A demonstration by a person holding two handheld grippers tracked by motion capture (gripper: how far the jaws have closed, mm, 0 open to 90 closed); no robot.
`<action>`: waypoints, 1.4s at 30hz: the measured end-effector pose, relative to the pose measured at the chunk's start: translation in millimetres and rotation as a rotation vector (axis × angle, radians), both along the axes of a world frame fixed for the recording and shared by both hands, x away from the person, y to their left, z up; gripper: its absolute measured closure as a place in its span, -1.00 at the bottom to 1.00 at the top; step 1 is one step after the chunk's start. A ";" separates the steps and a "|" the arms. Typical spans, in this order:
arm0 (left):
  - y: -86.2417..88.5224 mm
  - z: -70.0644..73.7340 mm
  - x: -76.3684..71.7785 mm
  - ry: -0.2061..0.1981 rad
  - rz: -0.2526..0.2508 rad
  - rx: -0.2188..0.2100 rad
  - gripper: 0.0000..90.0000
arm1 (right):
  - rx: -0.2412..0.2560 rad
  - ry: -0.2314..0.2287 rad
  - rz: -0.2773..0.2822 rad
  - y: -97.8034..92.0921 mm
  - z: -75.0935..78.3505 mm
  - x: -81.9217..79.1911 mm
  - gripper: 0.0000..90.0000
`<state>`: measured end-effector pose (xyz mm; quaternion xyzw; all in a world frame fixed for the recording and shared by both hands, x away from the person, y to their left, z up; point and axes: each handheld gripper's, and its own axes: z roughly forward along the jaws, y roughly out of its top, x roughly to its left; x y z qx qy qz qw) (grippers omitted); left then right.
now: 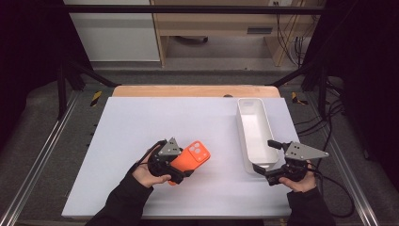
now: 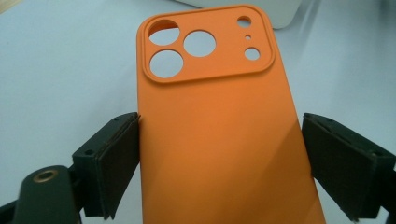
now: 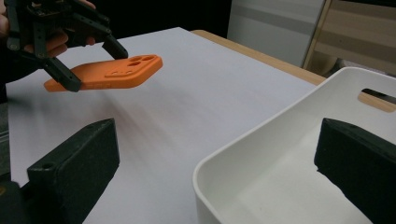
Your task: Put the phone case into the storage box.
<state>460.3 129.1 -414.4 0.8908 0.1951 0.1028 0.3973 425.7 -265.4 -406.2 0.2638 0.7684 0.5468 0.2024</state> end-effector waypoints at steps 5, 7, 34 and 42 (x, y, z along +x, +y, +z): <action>-5.6 0.5 -2.2 0.000 -0.024 0.006 -0.71 | -0.016 0.002 0.022 5.8 -0.5 -0.3 -0.99; -7.4 0.6 -3.2 0.003 -0.033 0.006 -0.71 | -0.023 0.002 0.029 8.1 -0.1 -0.6 -0.99; -28.6 4.3 -16.2 -0.013 -0.123 0.013 -0.71 | -0.082 0.005 0.135 39.7 -1.7 -4.0 -0.98; -31.3 5.8 -18.0 -0.014 -0.142 0.007 -0.71 | -0.089 0.007 0.157 45.8 -2.0 -5.2 -0.98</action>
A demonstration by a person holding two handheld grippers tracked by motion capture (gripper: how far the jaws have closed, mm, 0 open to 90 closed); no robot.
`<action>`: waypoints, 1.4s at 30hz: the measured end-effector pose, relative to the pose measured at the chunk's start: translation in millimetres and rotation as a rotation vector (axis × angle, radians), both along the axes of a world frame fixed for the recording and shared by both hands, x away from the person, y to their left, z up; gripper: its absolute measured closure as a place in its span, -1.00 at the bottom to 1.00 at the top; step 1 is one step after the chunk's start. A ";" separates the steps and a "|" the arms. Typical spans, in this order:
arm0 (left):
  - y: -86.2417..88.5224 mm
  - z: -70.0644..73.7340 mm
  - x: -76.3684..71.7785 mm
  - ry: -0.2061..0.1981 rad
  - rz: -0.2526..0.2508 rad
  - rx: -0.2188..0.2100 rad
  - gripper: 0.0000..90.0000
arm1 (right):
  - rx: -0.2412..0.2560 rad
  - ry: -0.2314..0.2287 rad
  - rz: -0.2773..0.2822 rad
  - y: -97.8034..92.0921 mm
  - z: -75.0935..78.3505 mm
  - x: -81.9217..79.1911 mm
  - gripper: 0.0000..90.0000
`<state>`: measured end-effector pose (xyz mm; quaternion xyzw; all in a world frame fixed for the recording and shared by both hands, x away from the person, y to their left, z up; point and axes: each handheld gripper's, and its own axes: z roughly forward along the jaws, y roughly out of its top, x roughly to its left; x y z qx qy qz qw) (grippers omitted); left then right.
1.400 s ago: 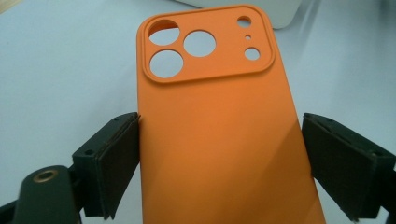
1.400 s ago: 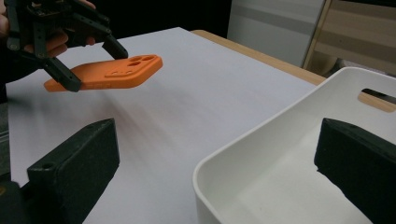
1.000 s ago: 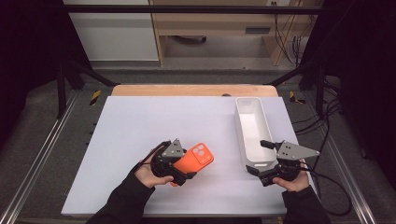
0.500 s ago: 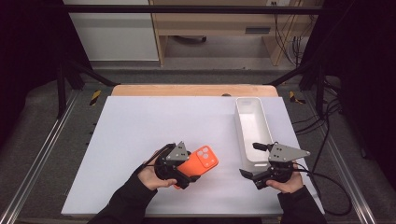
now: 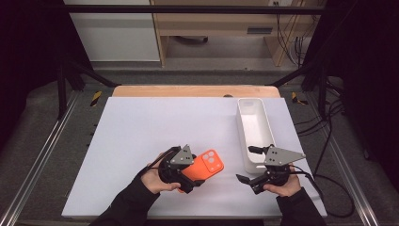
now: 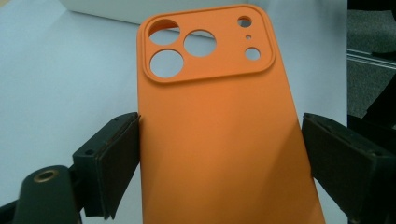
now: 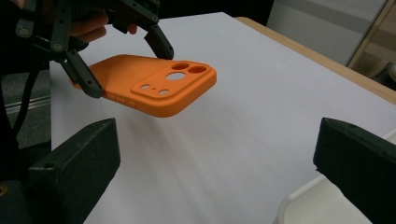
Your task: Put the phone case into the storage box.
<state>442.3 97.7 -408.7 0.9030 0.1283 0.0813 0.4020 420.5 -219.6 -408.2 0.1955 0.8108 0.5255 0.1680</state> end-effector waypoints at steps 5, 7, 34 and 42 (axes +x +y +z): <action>-1.7 0.8 -0.7 0.005 -0.016 -0.007 -0.71 | -0.005 0.002 0.020 4.0 -0.8 -0.5 -0.98; -2.3 1.2 -1.2 0.005 -0.022 -0.007 -0.71 | -0.010 0.002 0.026 5.7 -1.0 -0.7 -0.97; -0.5 13.3 8.5 0.005 -0.151 -0.025 -0.70 | -0.055 -0.028 0.123 23.7 5.7 -8.8 -0.96; -6.7 17.2 7.7 -0.012 -0.199 -0.013 -0.70 | -0.070 -0.030 0.151 30.6 6.3 -8.2 -0.96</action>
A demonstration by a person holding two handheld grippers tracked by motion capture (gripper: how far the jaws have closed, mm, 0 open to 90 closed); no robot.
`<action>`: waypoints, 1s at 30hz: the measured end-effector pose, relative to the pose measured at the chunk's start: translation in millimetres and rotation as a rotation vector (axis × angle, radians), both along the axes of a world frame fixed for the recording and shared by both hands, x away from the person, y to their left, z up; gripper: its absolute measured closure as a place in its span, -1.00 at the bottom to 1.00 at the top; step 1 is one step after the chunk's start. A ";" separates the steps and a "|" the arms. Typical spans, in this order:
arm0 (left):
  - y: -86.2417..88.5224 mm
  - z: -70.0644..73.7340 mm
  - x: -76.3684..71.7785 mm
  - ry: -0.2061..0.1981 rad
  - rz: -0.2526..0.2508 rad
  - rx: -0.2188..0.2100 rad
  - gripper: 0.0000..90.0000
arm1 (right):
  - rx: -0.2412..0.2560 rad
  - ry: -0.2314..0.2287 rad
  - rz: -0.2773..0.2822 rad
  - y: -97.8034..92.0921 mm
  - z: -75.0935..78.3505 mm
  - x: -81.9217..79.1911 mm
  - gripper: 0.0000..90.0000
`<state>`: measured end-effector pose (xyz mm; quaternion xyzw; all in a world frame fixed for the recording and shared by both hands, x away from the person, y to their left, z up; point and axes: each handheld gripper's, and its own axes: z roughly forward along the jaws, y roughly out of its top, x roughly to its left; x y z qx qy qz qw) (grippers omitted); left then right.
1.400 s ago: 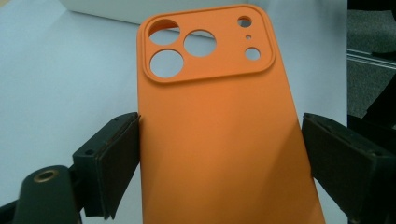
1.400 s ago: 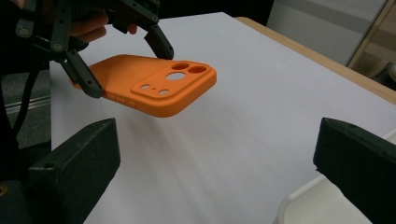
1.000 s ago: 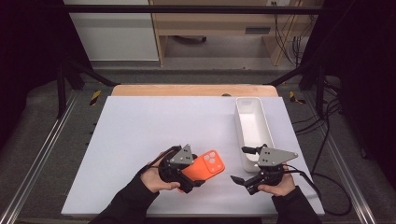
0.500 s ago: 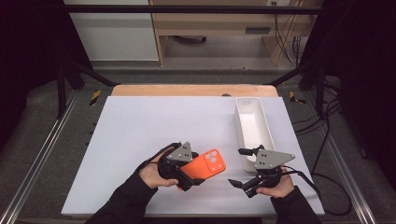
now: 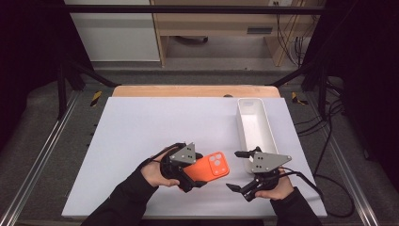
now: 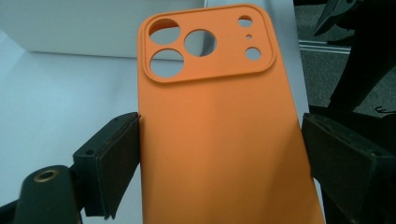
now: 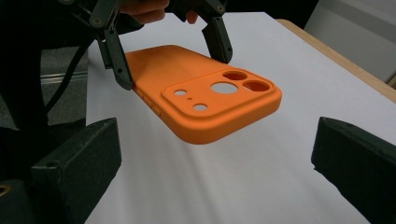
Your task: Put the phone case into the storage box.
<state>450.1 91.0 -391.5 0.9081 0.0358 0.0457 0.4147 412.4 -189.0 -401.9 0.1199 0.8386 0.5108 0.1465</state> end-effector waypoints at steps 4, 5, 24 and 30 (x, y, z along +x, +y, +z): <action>-3.2 0.5 -0.5 -0.005 -0.020 0.004 -0.70 | -0.009 0.003 0.013 2.3 1.6 0.7 -0.96; -3.6 0.5 -0.7 -0.004 -0.023 0.004 -0.70 | -0.013 0.002 0.015 3.0 1.9 1.1 -0.96; -9.7 1.0 -6.7 0.001 -0.081 -0.016 -0.70 | -0.030 0.023 0.082 11.3 -0.8 8.1 -0.95; -12.1 0.8 -9.0 -0.003 -0.100 -0.014 -0.70 | -0.029 0.042 0.119 13.3 -2.7 9.2 -0.94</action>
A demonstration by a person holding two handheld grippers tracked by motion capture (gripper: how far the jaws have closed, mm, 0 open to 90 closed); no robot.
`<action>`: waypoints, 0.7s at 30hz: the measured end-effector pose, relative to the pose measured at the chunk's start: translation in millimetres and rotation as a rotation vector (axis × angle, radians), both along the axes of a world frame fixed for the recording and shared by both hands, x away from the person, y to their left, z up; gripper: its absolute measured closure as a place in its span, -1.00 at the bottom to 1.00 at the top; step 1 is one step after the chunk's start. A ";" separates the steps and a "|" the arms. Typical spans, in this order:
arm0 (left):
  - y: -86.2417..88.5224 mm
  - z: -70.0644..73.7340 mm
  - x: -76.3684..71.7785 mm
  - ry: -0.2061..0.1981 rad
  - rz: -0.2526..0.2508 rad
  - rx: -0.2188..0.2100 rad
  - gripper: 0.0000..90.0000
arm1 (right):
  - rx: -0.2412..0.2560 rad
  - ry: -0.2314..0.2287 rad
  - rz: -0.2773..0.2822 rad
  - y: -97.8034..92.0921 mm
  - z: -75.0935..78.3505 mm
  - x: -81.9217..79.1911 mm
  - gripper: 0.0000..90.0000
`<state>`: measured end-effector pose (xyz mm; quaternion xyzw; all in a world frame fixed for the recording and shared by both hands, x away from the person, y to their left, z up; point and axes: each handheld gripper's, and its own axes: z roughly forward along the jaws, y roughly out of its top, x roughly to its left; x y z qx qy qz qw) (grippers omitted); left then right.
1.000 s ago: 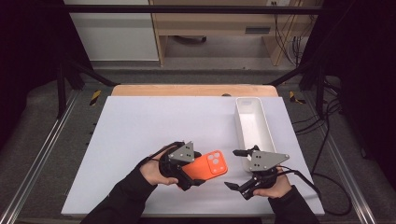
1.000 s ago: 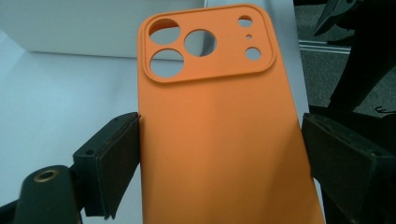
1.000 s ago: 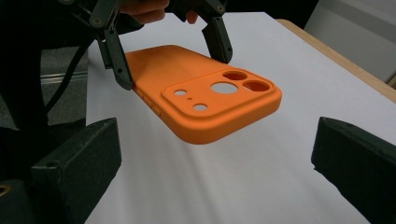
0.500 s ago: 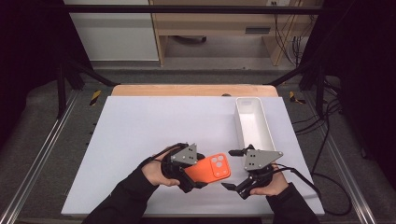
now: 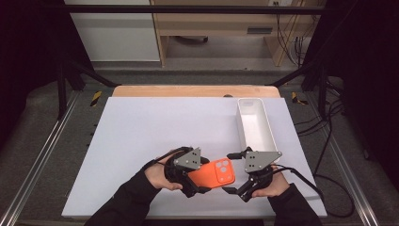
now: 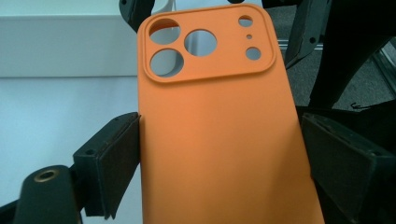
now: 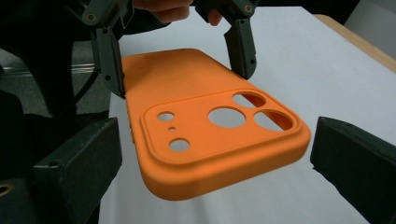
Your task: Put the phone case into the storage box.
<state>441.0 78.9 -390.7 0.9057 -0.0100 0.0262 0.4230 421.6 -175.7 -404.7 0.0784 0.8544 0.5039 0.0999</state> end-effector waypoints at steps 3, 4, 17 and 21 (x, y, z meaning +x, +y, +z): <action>-1.0 -0.2 -0.9 0.002 -0.004 -0.005 -0.70 | -0.004 0.013 0.022 1.2 -1.5 0.2 -0.94; -1.5 -0.1 -1.4 0.001 -0.009 -0.006 -0.70 | -0.004 0.017 0.027 1.6 -2.0 0.2 -0.93; -5.0 -3.2 -5.0 0.003 -0.044 -0.011 -0.70 | 0.004 0.044 0.086 6.6 -7.9 1.8 -0.91; -5.4 -3.9 -5.4 0.002 -0.049 -0.010 -0.70 | 0.011 0.047 0.092 8.1 -10.1 2.7 -0.88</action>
